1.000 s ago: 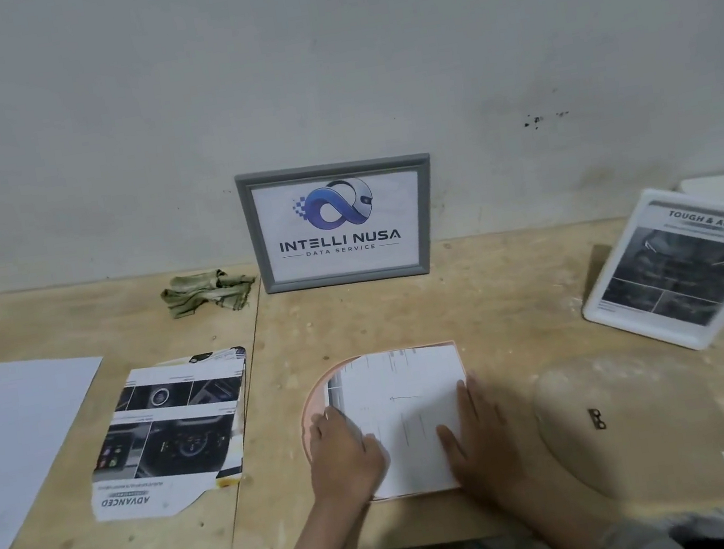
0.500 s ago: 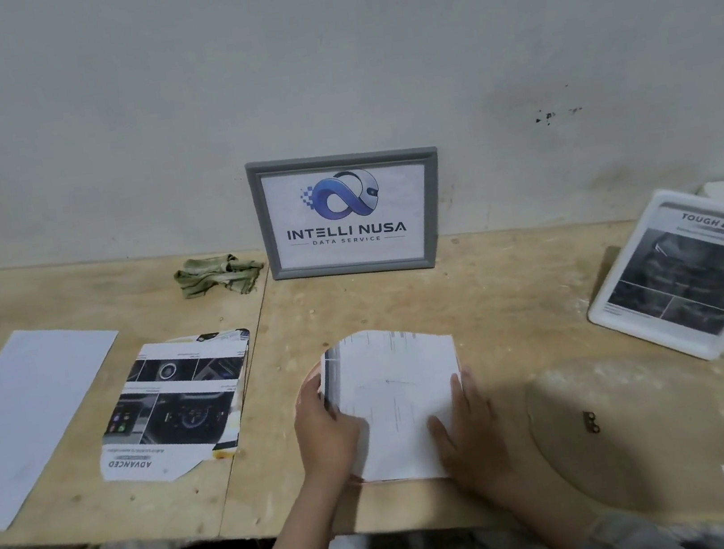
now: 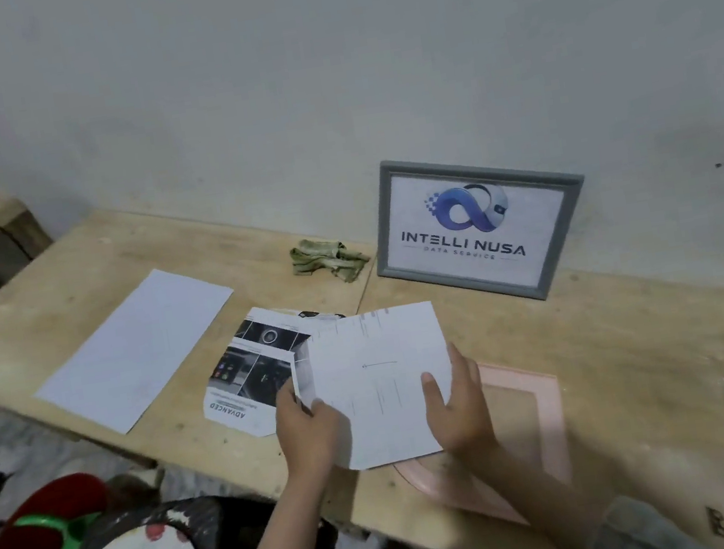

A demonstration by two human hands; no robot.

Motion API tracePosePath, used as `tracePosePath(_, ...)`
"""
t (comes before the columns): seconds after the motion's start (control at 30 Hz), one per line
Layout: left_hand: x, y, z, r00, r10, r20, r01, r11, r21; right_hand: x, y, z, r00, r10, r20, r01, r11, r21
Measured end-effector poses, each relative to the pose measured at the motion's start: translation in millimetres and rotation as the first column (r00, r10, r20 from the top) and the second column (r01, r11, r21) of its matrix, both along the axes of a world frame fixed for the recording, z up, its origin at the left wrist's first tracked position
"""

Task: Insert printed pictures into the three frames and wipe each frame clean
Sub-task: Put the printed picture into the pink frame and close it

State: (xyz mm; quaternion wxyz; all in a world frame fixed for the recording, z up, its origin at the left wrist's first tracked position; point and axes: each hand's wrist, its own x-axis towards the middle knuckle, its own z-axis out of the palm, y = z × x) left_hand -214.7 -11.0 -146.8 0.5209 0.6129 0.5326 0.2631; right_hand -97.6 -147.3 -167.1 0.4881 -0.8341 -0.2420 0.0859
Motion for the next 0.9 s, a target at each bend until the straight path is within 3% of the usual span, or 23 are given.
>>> tracePosePath(0.17,-38,72,1,0.989,0.142,-0.031,-0.142,0.990,-0.002,-17,100,9,0.976,0.196,-0.099,-0.208,0.969,-0.131)
tracePosePath(0.4,-89,172,1,0.943,0.296,-0.148,-0.300,0.954,-0.001,-43,251,34,0.872,0.473,-0.128,-0.490,0.847,-0.206)
tracePosePath(0.53,-106,222,-4,0.941,0.268,-0.208,-0.294,0.950,-0.104,-50,324,33,0.812,0.571,-0.121,-0.580,0.767,-0.275)
tracePosePath(0.9,-105,289,-22,0.868,0.136,-0.478,-0.197,0.977,-0.080,-48,454,-9,0.618,0.786,-0.030,-0.647,0.486,-0.588)
